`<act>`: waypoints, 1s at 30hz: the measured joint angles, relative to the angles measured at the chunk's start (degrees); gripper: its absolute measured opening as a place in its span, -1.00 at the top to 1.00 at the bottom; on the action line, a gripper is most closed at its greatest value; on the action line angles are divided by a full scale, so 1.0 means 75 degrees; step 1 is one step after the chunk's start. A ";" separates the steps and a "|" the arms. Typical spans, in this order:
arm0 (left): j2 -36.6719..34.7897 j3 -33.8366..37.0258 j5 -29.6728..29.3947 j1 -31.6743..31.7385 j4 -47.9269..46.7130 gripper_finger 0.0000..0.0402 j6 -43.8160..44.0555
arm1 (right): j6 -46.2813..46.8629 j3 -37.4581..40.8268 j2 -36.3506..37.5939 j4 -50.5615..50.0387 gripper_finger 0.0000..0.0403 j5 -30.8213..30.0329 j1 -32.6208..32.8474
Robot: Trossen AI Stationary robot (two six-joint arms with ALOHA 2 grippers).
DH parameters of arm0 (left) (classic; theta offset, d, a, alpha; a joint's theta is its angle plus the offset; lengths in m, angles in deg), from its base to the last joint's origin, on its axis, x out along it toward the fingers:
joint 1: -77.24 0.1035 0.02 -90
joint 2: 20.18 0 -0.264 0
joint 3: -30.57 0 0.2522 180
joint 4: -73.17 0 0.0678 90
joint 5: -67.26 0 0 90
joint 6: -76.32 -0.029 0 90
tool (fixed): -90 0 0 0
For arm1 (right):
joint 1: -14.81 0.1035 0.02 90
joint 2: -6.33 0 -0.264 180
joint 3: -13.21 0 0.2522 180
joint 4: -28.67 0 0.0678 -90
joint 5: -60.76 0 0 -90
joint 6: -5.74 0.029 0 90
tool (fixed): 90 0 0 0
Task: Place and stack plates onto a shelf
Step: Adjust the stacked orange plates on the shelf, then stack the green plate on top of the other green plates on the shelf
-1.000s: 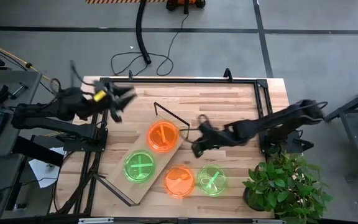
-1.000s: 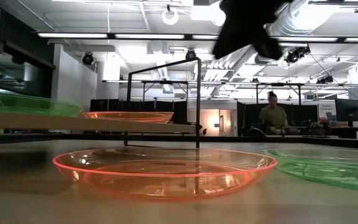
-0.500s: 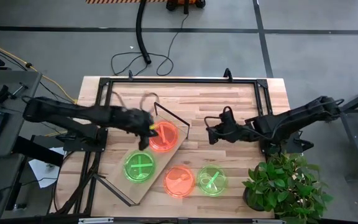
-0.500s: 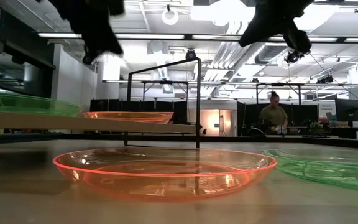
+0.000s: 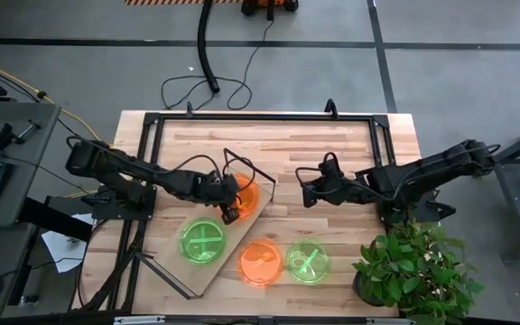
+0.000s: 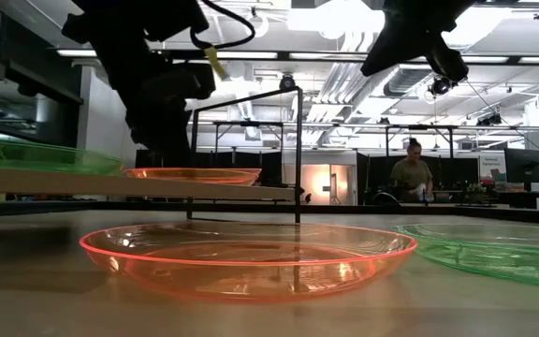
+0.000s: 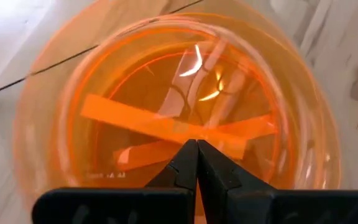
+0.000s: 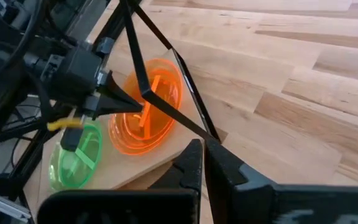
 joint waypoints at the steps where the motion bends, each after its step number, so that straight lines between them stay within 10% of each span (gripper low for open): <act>1: 0.0032 -0.0002 -0.0053 -0.0057 0.0022 1.00 0.0003 | 0.0000 0.0000 0.0000 -0.0029 1.00 -0.0006 0.0000; 22: -0.0655 -0.0337 0.1326 -0.0446 -0.1032 1.00 -0.0422 | -0.0003 0.0000 -0.0003 -0.0144 1.00 -0.0027 -0.0044; 30: -0.1463 -0.0463 0.0206 -0.0162 -0.1785 1.00 -0.0670 | -0.0010 0.0000 -0.0003 -0.0078 1.00 -0.0024 -0.0044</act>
